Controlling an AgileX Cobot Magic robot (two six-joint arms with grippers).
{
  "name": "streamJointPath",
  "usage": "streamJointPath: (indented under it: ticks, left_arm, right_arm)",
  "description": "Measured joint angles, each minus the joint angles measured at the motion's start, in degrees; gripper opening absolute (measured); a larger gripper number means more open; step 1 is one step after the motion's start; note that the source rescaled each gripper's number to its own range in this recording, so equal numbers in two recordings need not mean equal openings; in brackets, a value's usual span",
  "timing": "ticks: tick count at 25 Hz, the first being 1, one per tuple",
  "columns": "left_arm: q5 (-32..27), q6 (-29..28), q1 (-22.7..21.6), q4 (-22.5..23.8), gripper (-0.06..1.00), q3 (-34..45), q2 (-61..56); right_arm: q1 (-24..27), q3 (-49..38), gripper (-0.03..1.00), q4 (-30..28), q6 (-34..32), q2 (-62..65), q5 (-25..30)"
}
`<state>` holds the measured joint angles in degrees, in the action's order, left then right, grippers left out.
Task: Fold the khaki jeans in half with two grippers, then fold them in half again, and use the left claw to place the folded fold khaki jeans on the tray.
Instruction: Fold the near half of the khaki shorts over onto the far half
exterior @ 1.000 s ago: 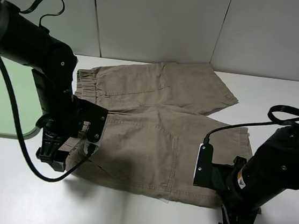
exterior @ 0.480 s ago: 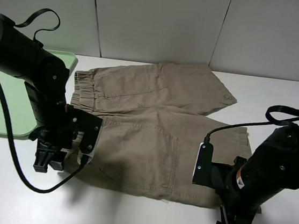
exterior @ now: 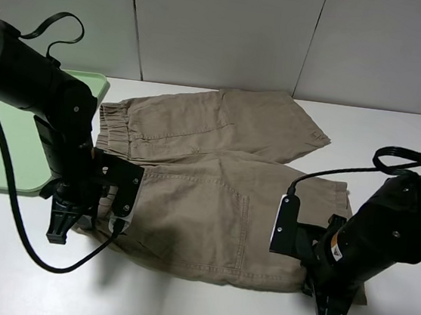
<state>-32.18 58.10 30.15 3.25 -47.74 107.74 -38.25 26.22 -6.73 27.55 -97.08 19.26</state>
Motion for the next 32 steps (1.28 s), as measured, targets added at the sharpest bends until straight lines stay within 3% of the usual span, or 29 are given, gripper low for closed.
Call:
streamJointPath:
  ticks: [8,14,24,32]
  left_arm:
    - [0.45,-3.75,0.0,-1.25,0.01,0.05,0.0]
    - [-1.29,-4.67,0.0,-1.74,0.01,0.11,-2.84]
    - [-4.63,-4.82,0.0,-1.94,0.01,0.15,-17.38]
    - [-11.46,-4.82,0.0,-2.84,0.01,0.15,-26.34]
  right_arm:
    - [0.0,0.0,0.0,-0.33,-2.48,0.0,0.07]
    - [0.0,0.66,0.0,-0.19,-8.84,2.15,3.06]
    - [0.0,9.42,0.0,0.9,-17.16,14.85,25.6]
    - [0.0,16.71,0.0,4.03,-20.88,24.36,38.79]
